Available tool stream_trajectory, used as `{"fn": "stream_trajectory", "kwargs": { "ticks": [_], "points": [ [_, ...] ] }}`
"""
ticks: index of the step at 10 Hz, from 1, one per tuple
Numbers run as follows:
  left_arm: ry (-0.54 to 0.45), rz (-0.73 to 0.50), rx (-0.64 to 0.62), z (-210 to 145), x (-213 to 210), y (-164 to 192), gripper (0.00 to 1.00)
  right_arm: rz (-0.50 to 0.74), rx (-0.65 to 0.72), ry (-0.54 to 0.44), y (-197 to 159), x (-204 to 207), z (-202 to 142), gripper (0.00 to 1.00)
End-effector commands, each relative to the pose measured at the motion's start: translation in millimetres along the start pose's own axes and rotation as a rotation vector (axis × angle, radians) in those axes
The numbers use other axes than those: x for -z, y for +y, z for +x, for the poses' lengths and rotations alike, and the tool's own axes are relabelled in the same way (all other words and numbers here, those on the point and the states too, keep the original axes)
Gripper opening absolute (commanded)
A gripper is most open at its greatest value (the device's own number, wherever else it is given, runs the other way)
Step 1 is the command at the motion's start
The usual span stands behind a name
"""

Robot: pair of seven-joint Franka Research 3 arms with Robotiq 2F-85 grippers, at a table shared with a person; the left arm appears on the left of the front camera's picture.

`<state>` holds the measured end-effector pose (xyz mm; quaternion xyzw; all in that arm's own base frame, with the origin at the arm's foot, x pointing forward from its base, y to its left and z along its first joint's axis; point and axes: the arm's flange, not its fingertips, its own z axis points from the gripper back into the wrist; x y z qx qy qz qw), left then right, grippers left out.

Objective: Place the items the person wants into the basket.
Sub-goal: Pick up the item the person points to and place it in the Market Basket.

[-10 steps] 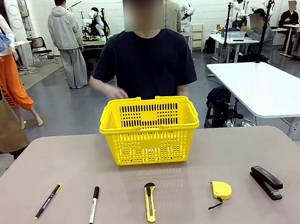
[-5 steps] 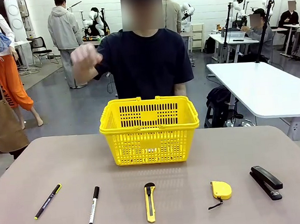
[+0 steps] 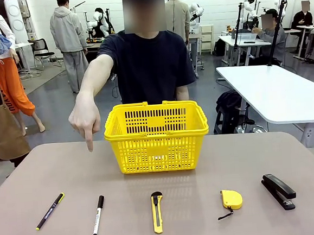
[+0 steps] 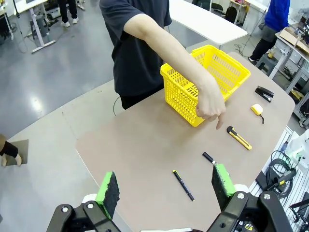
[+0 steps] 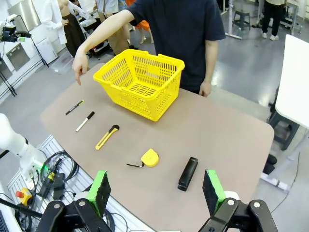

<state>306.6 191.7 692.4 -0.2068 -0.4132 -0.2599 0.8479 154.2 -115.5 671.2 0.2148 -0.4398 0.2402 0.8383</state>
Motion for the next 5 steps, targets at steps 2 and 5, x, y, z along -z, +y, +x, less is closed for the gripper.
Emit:
{"fn": "stream_trajectory", "kwargs": {
  "ticks": [2,5],
  "points": [
    [-0.010,-0.004,0.011,0.4,-0.2,-0.1,1.00,-0.006,0.008,0.009,0.8,-1.2,-1.8,1.00],
    [-0.010,-0.004,0.011,0.4,-0.2,-0.1,1.00,-0.006,0.008,0.009,0.8,-1.2,-1.8,1.00]
  ]
}}
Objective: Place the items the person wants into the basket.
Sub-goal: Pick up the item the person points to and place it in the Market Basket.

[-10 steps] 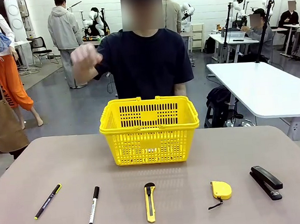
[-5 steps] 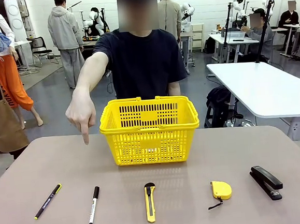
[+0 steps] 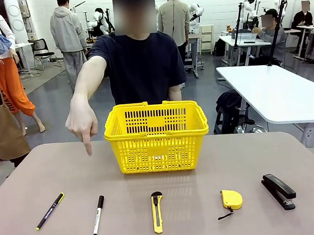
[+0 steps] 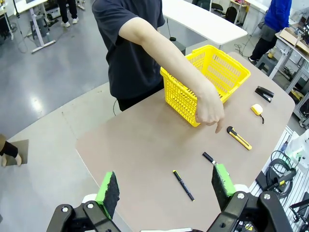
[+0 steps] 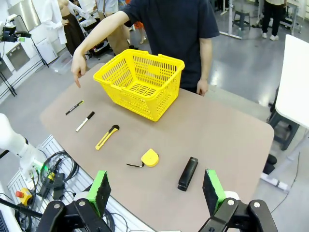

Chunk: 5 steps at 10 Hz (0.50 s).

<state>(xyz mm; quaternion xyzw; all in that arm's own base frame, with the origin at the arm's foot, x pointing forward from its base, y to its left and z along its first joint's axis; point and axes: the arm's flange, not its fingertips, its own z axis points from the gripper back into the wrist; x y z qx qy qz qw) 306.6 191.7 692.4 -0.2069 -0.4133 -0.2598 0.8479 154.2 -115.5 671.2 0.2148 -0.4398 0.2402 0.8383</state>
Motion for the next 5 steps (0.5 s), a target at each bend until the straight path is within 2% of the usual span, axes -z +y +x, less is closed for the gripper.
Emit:
{"fn": "stream_trajectory", "kwargs": {
  "ticks": [1,5],
  "points": [
    [-0.010,-0.004,0.011,0.4,-0.2,-0.1,1.00,-0.006,0.008,0.009,0.8,-1.2,-1.8,1.00],
    [-0.010,-0.004,0.011,0.4,-0.2,-0.1,1.00,-0.006,0.008,0.009,0.8,-1.2,-1.8,1.00]
  ]
}}
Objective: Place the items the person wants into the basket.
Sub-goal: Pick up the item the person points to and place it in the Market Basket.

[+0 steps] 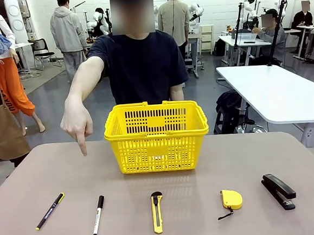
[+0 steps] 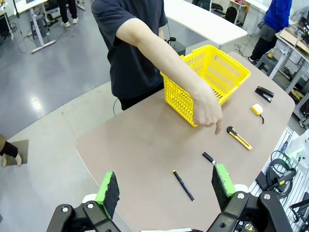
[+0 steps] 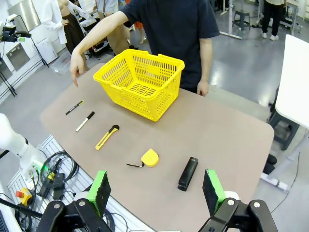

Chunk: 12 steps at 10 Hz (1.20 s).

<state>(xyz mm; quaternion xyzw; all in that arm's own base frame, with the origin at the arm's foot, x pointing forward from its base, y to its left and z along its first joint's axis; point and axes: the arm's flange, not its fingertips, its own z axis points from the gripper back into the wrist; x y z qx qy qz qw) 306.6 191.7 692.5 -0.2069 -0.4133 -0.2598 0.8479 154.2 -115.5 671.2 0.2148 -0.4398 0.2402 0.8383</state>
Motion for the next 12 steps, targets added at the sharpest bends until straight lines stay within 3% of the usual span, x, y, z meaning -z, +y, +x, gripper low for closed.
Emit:
{"fn": "stream_trajectory", "kwargs": {
  "ticks": [1,2,4,5,7,10,12],
  "points": [
    [-0.010,-0.004,0.011,0.4,-0.2,-0.1,1.00,-0.006,0.008,0.009,0.8,-1.2,-1.8,1.00],
    [0.000,0.000,0.000,0.0,0.0,0.0,1.00,-0.006,0.008,0.009,0.8,-1.2,-1.8,1.00],
    [0.308,0.105,-0.025,13.5,64.4,-43.6,1.00,-0.006,0.008,0.009,0.8,-1.2,-1.8,1.00],
    [0.422,0.112,-0.018,16.0,86.0,-60.0,1.00,-0.006,0.008,0.009,0.8,-1.2,-1.8,1.00],
    [0.639,0.237,-0.100,0.8,124.3,-102.4,1.00,-0.006,0.008,0.009,0.8,-1.2,-1.8,1.00],
    [0.701,0.371,-0.164,-36.4,200.5,-154.6,1.00,-0.006,0.008,0.009,0.8,-1.2,-1.8,1.00],
    [0.696,0.365,-0.212,-51.5,236.9,-177.6,1.00,-0.006,0.008,0.009,0.8,-1.2,-1.8,1.00]
  ]
}}
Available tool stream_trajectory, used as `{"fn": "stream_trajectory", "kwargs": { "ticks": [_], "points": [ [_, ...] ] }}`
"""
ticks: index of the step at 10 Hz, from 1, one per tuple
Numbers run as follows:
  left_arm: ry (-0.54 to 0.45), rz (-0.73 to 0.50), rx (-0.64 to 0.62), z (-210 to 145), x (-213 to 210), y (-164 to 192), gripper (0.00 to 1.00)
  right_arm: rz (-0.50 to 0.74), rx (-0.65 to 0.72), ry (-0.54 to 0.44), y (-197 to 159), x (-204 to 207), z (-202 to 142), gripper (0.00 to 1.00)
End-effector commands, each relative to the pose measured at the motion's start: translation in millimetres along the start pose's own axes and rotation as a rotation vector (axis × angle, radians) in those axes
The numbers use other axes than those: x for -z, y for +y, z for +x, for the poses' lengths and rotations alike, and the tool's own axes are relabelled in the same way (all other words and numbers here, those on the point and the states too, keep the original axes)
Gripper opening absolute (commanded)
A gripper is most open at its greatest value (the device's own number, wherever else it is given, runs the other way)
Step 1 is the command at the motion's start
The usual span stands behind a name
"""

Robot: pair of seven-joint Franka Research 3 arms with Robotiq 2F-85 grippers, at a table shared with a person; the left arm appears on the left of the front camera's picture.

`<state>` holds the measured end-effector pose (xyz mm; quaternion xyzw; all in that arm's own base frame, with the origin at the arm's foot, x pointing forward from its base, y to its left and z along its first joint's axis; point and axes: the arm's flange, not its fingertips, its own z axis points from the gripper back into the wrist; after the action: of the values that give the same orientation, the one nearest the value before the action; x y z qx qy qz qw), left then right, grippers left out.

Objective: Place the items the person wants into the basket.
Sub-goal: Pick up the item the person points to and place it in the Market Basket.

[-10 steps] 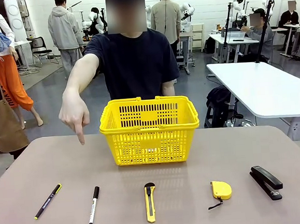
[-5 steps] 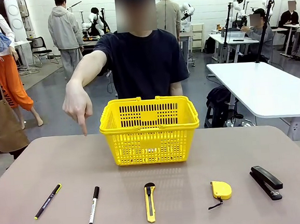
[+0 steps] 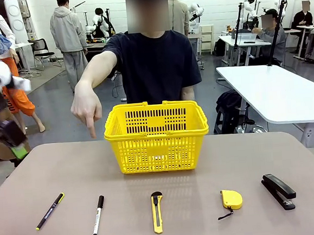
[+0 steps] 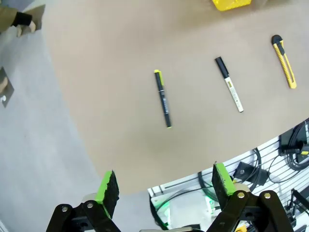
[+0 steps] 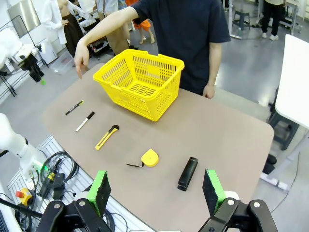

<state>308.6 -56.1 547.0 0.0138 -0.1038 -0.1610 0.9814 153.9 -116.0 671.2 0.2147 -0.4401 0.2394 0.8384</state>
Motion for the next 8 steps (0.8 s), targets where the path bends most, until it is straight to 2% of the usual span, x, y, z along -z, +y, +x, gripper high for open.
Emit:
{"fn": "stream_trajectory", "kwargs": {
  "ticks": [1,3,4,8],
  "points": [
    [-0.060,-0.006,-0.045,5.0,19.3,-22.2,1.00,-0.005,0.007,0.009,1.0,-0.7,-1.4,1.00],
    [-0.016,-0.009,-0.047,8.5,36.3,-38.5,1.00,-0.005,0.007,0.009,1.0,-0.7,-1.4,1.00],
    [-0.003,-0.010,-0.053,12.0,38.7,-35.4,1.00,-0.005,0.007,0.009,1.0,-0.7,-1.4,1.00],
    [-0.016,0.001,-0.026,3.7,29.1,-33.9,1.00,-0.005,0.007,0.009,1.0,-0.7,-1.4,1.00]
  ]
}}
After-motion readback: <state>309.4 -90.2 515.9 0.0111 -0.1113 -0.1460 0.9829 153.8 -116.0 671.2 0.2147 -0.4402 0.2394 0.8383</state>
